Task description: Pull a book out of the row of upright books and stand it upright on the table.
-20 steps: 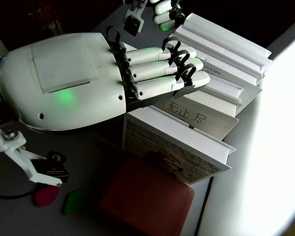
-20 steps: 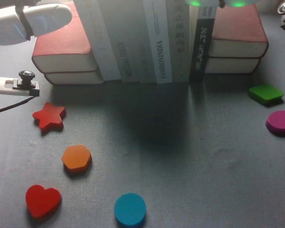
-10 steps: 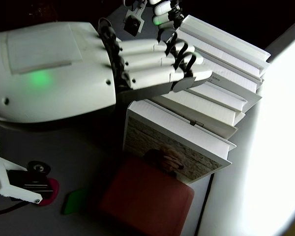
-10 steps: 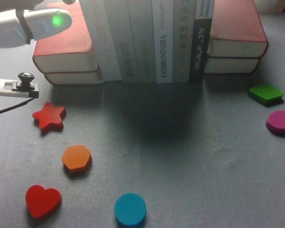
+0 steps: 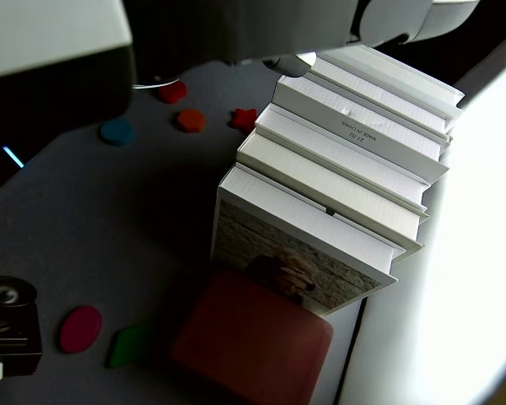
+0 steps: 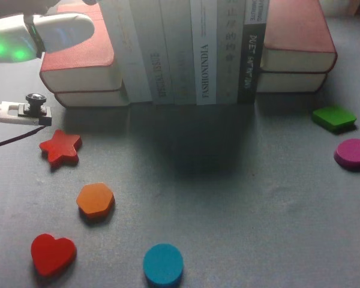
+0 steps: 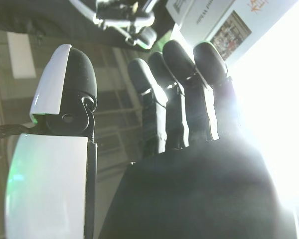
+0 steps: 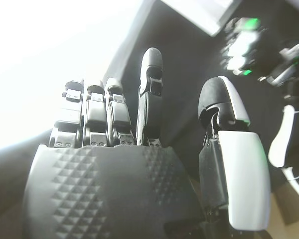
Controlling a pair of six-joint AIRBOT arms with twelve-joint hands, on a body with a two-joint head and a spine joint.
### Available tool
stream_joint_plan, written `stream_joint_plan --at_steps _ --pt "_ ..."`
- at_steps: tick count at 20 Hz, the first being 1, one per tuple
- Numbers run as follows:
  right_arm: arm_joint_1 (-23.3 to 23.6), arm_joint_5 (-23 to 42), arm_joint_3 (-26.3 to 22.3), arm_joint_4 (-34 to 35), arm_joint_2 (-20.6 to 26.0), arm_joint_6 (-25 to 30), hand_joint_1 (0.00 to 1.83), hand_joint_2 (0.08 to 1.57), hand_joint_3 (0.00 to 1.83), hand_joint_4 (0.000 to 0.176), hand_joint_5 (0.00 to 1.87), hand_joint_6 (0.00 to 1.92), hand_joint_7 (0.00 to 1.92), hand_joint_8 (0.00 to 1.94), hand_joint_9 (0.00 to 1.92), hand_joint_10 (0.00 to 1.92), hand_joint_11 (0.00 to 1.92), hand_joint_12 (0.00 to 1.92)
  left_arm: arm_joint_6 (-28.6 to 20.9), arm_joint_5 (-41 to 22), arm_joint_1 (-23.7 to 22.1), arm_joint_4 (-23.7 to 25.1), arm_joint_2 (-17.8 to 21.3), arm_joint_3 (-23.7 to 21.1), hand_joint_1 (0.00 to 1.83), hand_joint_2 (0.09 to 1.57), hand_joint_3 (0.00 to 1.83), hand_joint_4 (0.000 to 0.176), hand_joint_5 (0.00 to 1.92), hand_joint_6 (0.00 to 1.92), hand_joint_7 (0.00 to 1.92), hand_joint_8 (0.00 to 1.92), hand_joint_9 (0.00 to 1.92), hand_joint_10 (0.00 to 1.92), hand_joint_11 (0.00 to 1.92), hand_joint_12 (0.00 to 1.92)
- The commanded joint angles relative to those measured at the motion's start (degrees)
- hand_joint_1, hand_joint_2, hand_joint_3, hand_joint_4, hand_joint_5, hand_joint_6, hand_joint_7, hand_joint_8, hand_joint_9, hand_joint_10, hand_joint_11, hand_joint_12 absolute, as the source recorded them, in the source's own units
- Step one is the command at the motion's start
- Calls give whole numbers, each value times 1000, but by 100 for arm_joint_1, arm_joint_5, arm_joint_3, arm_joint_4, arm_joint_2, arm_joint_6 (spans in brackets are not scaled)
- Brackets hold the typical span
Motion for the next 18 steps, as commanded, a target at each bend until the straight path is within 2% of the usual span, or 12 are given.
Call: stream_joint_plan --at_steps 1,2,4,6,7,8,9,10,11,14,16,18 --pt "152 313 45 313 -50 -17 559 1202 0 94 705 16 0 0 0 0 4 1 -50 -574 -96 -328 -32 17 1126 1143 2 0 405 677 258 1110 245 1415 2 1775" --pt "151 313 93 334 -106 -17 570 1193 0 88 717 18 0 0 0 0 0 0 -50 -565 -126 -302 -29 14 1138 1143 1 0 395 681 229 1138 230 1429 0 1775" --pt "86 314 188 441 -209 -29 562 1225 6 19 679 0 0 0 0 0 0 0 -50 -562 -143 -297 -35 17 1107 1171 10 0 357 724 168 1147 209 1420 6 1746" --pt "31 320 241 498 -284 -30 531 1213 0 45 698 8 0 0 0 0 0 0 -50 -562 -157 -283 -39 18 1118 1170 7 0 352 764 174 1174 207 1440 9 1761" --pt "0 330 253 521 -311 -31 472 1190 0 77 716 14 0 0 0 0 0 0 -50 -565 -162 -283 -39 18 1126 1162 3 0 349 776 189 1186 219 1439 1 1774" --pt "-21 336 260 533 -334 -39 487 1187 0 61 723 14 0 0 0 0 0 0 -50 -569 -165 -283 -39 18 1125 1168 5 0 334 795 165 1181 212 1446 0 1764" --pt "-56 341 268 537 -376 -50 492 1205 0 59 714 9 0 0 0 0 0 0 -50 -571 -168 -281 -38 18 1118 1169 5 0 326 794 157 1171 202 1445 0 1780" --pt "-110 359 286 606 -431 -83 507 1234 13 46 695 1 0 0 0 0 0 0 -50 -574 -171 -280 -37 18 1109 1165 3 0 321 809 169 1208 211 1460 5 1770" --pt "-157 396 319 660 -482 -86 465 1247 16 62 689 0 0 0 0 0 0 0 -50 -578 -177 -280 -40 18 1086 1164 2 0 309 813 163 1220 211 1456 0 1749" --pt "-334 524 441 869 -627 -86 438 1230 5 81 666 0 0 0 0 0 0 0 -50 -591 -185 -276 -54 19 1115 1162 0 0 282 867 137 1233 209 1465 25 1775" --pt "-456 567 534 982 -719 -86 465 1234 5 73 673 5 0 0 0 0 0 0 -50 -596 -188 -274 -60 20 1131 1159 0 0 258 923 124 1241 198 1497 38 1776" --pt "-542 585 607 1084 -802 -87 472 1235 5 72 676 6 0 0 0 0 0 0 -50 -606 -195 -274 -61 23 1131 1159 0 0 251 936 118 1243 194 1499 39 1777"
